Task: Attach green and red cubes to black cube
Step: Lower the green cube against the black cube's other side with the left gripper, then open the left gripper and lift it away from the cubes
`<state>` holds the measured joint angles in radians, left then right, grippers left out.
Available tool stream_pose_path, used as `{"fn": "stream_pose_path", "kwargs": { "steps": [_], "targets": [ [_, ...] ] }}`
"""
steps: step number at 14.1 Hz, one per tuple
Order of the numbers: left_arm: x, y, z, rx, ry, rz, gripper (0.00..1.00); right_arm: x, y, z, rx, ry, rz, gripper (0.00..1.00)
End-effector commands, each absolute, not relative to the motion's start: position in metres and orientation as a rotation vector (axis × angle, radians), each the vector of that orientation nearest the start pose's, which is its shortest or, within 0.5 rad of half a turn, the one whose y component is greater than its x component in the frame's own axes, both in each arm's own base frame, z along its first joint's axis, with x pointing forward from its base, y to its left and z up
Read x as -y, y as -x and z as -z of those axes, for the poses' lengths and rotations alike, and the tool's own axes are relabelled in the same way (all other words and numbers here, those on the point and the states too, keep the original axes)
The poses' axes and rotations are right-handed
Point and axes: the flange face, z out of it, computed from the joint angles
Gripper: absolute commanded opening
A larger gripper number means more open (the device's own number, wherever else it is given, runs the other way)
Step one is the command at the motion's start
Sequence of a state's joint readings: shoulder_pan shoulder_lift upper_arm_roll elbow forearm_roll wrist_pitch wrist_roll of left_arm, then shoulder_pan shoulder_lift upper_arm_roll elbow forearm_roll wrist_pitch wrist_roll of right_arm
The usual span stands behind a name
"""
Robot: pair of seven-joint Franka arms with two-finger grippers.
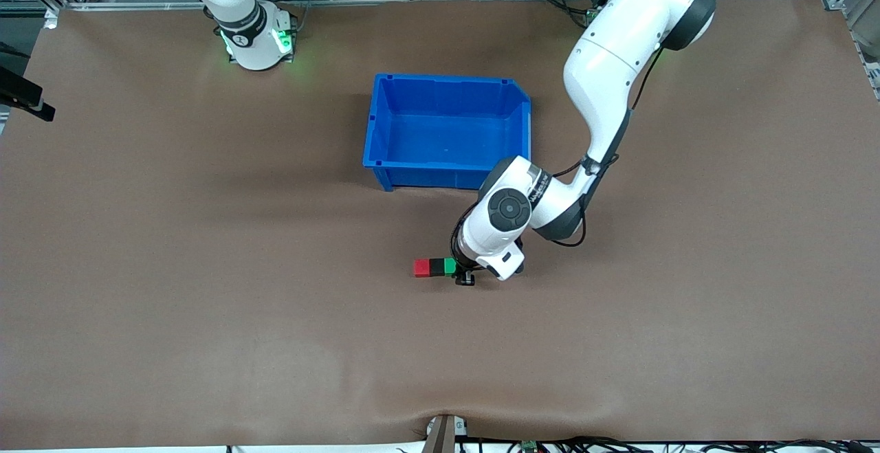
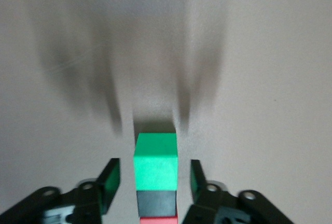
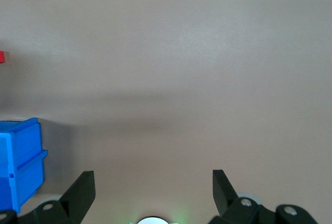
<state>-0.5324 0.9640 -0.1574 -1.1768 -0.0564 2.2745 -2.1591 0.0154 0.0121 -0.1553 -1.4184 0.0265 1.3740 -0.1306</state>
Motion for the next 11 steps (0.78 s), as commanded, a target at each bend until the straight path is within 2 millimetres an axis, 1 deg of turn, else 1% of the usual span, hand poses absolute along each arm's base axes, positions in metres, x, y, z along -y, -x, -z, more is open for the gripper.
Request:
{"fn": "stream_pose_path", "kwargs": {
  "steps": [1, 3, 4, 5, 6, 7, 9, 11],
  "targets": [
    [0.454, -0.623, -0.276, -2.067, -2.186, 0.159, 1.0, 0.073, -0.531, -0.674, 0.005, 3.092, -0.094, 1.0],
    [0.44, -0.627, -0.313, -1.982, -2.278, 0.131, 1.0, 0.07, -0.532, -0.675, 0.012, 3.092, -0.092, 1.0],
    [0.434, -0.63, -0.325, -1.944, -2.304, 0.131, 1.0, 0.071, -0.532, -0.675, 0.008, 3.09, -0.092, 1.0],
    [0.431, -0.63, -0.346, -1.905, -2.319, 0.116, 1.0, 0.07, -0.532, -0.675, 0.015, 3.09, -0.092, 1.0],
    [0.429, -0.625, -0.359, -1.872, -2.358, 0.112, 1.0, 0.068, -0.532, -0.675, 0.019, 3.092, -0.092, 1.0],
    [0.422, -0.624, -0.375, -1.834, -2.403, 0.112, 1.0, 0.067, -0.532, -0.675, 0.024, 3.092, -0.092, 1.0],
    [0.394, -0.629, -0.409, -1.761, -2.481, 0.105, 1.0, 0.064, -0.533, -0.676, 0.031, 3.094, -0.088, 1.0],
    [0.374, -0.626, -0.44, -1.651, -2.577, 0.101, 1.0, 0.065, -0.533, -0.675, 0.029, 3.092, -0.09, 1.0]
  ]
}}
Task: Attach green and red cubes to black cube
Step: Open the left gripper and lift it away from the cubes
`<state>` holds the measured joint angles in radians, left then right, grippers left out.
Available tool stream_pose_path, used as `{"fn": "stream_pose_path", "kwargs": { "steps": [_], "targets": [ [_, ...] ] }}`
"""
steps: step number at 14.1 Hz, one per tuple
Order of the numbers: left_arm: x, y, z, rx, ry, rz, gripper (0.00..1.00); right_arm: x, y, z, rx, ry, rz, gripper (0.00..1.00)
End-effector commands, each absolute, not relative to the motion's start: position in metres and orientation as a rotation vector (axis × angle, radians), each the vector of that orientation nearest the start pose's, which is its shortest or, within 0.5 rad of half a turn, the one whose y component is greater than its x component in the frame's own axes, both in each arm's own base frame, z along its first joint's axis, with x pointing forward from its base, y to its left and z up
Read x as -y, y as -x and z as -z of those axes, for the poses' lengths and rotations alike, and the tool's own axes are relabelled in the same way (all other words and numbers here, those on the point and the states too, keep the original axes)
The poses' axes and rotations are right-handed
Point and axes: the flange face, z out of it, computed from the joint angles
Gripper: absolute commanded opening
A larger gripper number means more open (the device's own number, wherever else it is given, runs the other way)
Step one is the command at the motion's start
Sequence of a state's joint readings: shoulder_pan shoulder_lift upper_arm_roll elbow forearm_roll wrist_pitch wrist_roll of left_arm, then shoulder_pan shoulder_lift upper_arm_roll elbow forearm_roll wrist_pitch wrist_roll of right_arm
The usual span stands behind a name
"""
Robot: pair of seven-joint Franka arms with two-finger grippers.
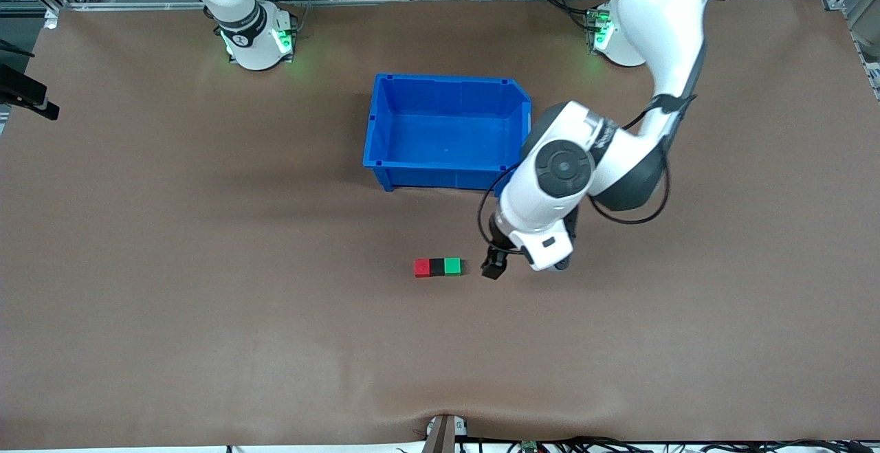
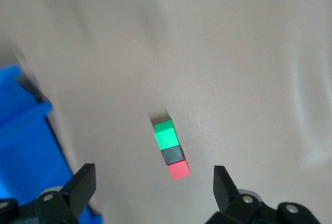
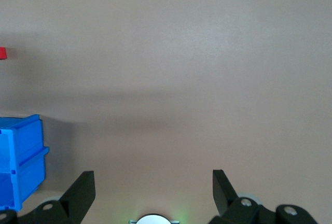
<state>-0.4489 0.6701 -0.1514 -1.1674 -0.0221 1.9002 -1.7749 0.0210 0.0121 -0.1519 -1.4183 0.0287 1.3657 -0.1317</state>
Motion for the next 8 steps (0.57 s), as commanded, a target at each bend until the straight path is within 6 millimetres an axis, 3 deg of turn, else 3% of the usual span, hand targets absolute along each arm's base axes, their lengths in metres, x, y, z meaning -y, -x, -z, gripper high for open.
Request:
{"fn": "stream_pose_path", "kwargs": {
  "steps": [1, 4, 8],
  "targets": [
    [0.364, -0.62, -0.453, 1.676, 2.718, -0.11, 1.0, 0.066, -0.532, -0.675, 0.026, 3.092, -0.092, 1.0],
    [0.325, -0.611, -0.507, 1.515, 2.782, -0.102, 1.0, 0.066, -0.533, -0.675, 0.026, 3.087, -0.088, 1.0],
    [0.249, -0.609, -0.547, 1.224, 2.86, -0.155, 1.0, 0.063, -0.533, -0.676, 0.031, 3.085, -0.088, 1.0]
  ]
}}
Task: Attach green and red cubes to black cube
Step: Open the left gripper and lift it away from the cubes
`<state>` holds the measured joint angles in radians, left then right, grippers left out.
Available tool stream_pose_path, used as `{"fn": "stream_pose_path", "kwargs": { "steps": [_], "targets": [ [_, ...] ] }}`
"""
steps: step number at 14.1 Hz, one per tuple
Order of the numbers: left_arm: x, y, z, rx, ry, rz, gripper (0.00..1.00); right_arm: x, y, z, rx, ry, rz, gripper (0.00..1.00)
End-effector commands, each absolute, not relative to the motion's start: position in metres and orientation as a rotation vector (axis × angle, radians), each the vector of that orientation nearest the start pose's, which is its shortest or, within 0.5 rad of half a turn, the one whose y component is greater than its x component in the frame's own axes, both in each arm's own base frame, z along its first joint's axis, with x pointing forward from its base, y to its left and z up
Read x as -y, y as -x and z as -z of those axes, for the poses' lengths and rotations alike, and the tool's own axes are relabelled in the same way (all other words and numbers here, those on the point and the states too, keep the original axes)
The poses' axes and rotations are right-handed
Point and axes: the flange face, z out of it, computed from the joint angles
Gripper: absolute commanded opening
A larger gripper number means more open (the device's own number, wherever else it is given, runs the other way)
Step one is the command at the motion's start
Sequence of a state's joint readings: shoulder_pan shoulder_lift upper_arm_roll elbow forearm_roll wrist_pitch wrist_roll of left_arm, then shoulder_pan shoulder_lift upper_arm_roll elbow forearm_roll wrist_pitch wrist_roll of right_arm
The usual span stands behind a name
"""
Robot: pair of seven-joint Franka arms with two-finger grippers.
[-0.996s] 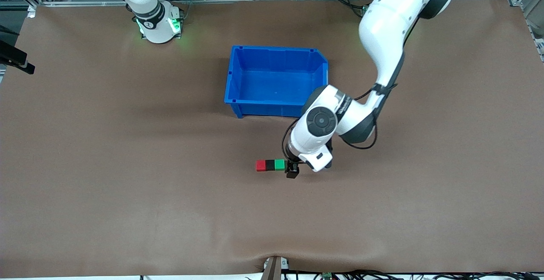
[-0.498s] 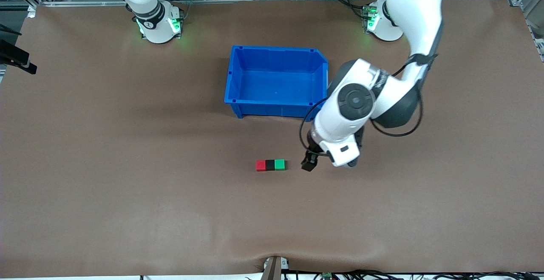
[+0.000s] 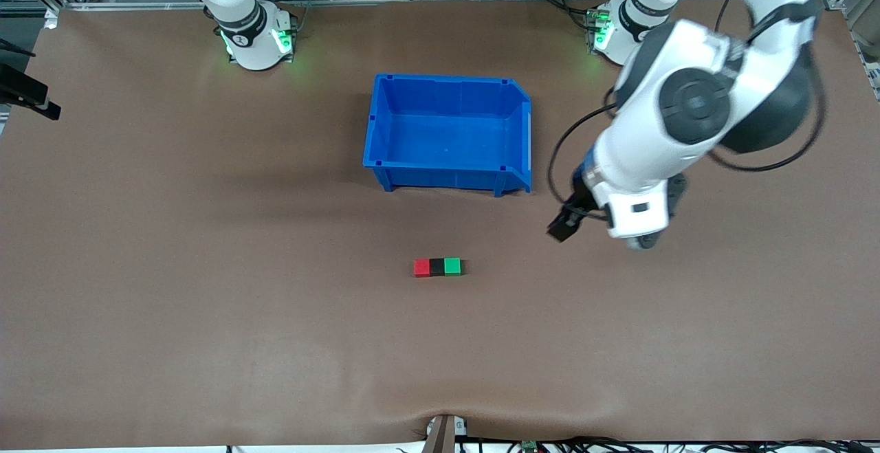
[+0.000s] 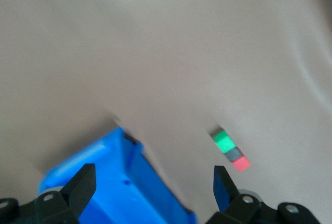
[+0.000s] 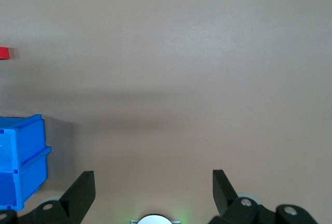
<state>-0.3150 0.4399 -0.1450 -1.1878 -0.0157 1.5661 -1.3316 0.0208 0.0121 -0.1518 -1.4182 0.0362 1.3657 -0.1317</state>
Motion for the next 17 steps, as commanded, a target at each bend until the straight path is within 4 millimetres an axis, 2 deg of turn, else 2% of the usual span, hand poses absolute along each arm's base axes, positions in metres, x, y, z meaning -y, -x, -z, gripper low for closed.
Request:
{"fn": "stream_pose_path", "kwargs": {
  "steps": [1, 4, 6, 8, 10, 11, 13, 14, 17],
  "targets": [
    [0.232, -0.606, -0.557, 1.143, 2.893, -0.154, 1.0, 0.063, -0.533, -0.675, 0.033, 3.085, -0.088, 1.0],
    [0.186, -0.589, -0.572, 0.914, 2.93, -0.127, 1.0, 0.064, -0.533, -0.677, 0.028, 3.087, -0.084, 1.0],
    [0.161, -0.577, -0.585, 0.694, 2.954, -0.083, 1.0, 0.068, -0.535, -0.675, 0.017, 3.085, -0.078, 1.0],
    [0.133, -0.572, -0.596, 0.569, 2.982, -0.076, 1.0, 0.074, -0.554, -0.647, 0.0, 3.086, -0.147, 1.0],
    [0.122, -0.563, -0.606, 0.453, 3.003, -0.067, 1.0, 0.081, -0.553, -0.647, -0.023, 3.081, -0.145, 1.0],
    [0.109, -0.56, -0.613, 0.413, 3.012, -0.057, 1.0, 0.082, -0.553, -0.645, -0.023, 3.082, -0.152, 1.0],
    [0.095, -0.552, -0.627, 0.308, 3.027, -0.037, 1.0, 0.082, -0.553, -0.644, -0.023, 3.081, -0.15, 1.0],
    [0.083, -0.549, -0.634, 0.287, 3.029, -0.036, 1.0, 0.082, -0.553, -0.644, -0.023, 3.082, -0.15, 1.0],
    [0.064, -0.539, -0.645, 0.228, 3.033, -0.023, 1.0, 0.081, -0.553, -0.644, -0.021, 3.082, -0.15, 1.0]
  ]
}}
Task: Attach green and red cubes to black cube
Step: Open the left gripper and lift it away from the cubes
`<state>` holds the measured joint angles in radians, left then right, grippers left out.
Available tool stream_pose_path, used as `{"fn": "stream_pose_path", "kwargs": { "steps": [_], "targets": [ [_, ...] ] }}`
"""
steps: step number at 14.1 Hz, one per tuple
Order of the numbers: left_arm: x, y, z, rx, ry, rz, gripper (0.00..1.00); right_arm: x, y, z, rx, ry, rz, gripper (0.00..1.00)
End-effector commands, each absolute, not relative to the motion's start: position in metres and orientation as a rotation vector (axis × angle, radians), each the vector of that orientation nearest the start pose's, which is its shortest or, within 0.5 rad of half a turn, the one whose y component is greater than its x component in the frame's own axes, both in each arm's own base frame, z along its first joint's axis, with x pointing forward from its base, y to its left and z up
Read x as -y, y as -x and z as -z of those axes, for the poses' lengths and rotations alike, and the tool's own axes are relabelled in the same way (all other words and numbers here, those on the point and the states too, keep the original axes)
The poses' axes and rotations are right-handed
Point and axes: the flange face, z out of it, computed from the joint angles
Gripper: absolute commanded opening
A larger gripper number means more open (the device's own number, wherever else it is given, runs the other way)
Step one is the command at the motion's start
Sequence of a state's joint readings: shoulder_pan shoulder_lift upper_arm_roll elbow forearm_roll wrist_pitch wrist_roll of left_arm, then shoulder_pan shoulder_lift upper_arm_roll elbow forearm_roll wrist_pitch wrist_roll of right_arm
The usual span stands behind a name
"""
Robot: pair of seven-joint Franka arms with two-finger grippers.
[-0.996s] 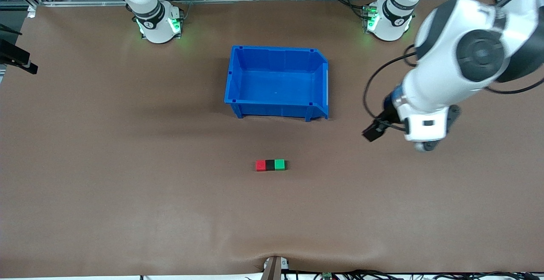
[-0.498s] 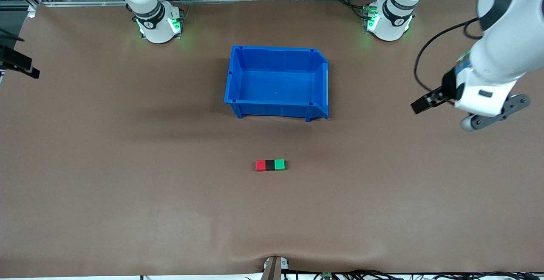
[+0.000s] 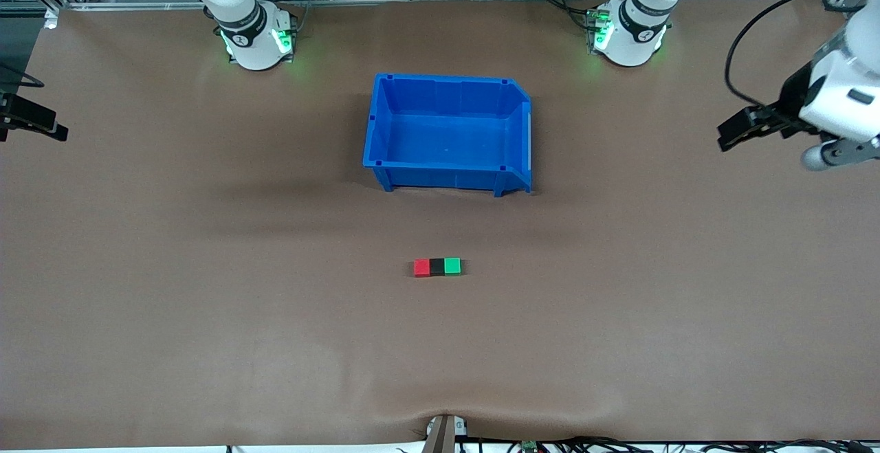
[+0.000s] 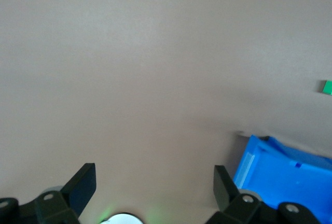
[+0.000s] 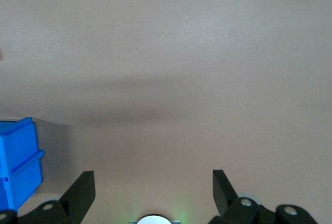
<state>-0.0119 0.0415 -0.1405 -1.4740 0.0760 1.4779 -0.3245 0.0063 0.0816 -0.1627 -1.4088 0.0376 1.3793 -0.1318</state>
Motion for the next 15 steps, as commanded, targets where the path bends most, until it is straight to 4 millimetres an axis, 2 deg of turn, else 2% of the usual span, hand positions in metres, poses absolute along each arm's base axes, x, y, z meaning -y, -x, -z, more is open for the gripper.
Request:
{"fn": "stream_pose_path", "kwargs": {
  "steps": [1, 5, 7, 9, 15],
  "targets": [
    [0.064, -0.538, -0.649, 0.21, 3.035, -0.015, 1.0, 0.081, -0.553, -0.644, -0.021, 3.082, -0.153, 1.0],
    [0.064, -0.509, -0.647, 0.152, 3.025, -0.008, 1.0, 0.082, -0.553, -0.643, -0.023, 3.081, -0.159, 1.0],
    [0.063, -0.496, -0.655, 0.047, 3.028, 0.004, 1.0, 0.081, -0.553, -0.642, -0.019, 3.08, -0.162, 1.0],
    [0.063, -0.486, -0.66, 0.042, 3.025, 0.006, 1.0, 0.081, -0.552, -0.643, -0.019, 3.08, -0.159, 1.0],
    [0.064, -0.482, -0.681, 0.044, 3.033, 0.042, 1.0, 0.081, -0.552, -0.642, -0.016, 3.08, -0.164, 1.0]
  ]
}}
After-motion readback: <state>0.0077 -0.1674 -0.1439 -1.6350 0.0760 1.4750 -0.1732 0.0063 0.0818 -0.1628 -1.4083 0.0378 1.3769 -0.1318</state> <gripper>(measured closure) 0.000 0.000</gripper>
